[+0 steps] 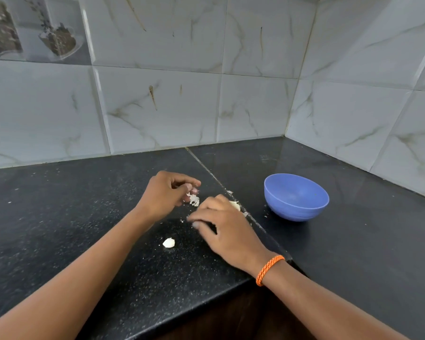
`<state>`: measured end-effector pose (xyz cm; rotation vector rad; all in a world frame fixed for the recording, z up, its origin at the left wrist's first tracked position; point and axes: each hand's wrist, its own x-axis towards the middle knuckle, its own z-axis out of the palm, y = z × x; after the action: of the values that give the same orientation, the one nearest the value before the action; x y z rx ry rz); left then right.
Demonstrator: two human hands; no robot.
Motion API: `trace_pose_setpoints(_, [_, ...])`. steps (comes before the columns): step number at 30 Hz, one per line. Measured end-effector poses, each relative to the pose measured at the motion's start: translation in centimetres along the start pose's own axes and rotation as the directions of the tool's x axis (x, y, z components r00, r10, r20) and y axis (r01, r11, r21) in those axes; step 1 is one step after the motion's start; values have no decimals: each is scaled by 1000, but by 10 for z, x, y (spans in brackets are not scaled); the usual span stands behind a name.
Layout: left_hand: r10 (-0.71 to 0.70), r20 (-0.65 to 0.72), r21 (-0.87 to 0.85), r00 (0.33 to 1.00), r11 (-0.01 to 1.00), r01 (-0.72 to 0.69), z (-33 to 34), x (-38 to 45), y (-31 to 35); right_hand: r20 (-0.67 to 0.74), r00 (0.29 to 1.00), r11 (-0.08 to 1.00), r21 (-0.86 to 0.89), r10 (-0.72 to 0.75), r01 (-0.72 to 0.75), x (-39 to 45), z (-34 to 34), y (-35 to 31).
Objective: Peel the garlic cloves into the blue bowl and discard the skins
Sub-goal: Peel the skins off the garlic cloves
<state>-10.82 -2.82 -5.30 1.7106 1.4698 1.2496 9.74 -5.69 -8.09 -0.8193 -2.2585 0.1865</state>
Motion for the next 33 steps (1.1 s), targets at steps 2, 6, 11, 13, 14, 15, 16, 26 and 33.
trace_pose_setpoints(2, [-5,-17,18,1000,1000,5,-2,-6,-6,109,994,999,39,-7,2,-1,10,-20])
trace_pose_setpoints(6, [-43,-44,-47,998,998,41,2,-9,-8,220,975,999,-36,2,6,4,27,-37])
trace_pose_setpoints(11, [-31,-20,-112,999,993,29,12,-4,-5,181,983,997,-76,2,11,12,14,-24])
trace_pose_setpoints(13, [-17,-8,-125,1000,992,16,19,-1,-2,42,997,997,-20,69,-68,14,0,-8])
trace_pose_setpoints(14, [-8,3,-131,1000,991,8,22,-1,0,-40,992,993,28,119,-118,14,-7,2])
trace_pose_setpoints(15, [5,15,-132,1000,991,-3,26,0,3,-111,979,984,71,171,-164,13,-15,12])
trace_pose_setpoints(16, [19,28,-132,999,991,-15,30,-1,6,-162,963,974,108,215,-200,11,-23,22])
trace_pose_setpoints(26, [150,89,-184,985,974,-132,54,-7,12,-285,918,956,179,275,-231,0,-27,52])
trace_pose_setpoints(33, [121,83,-274,989,957,-94,54,-6,13,-328,929,985,79,169,-152,5,-24,50])
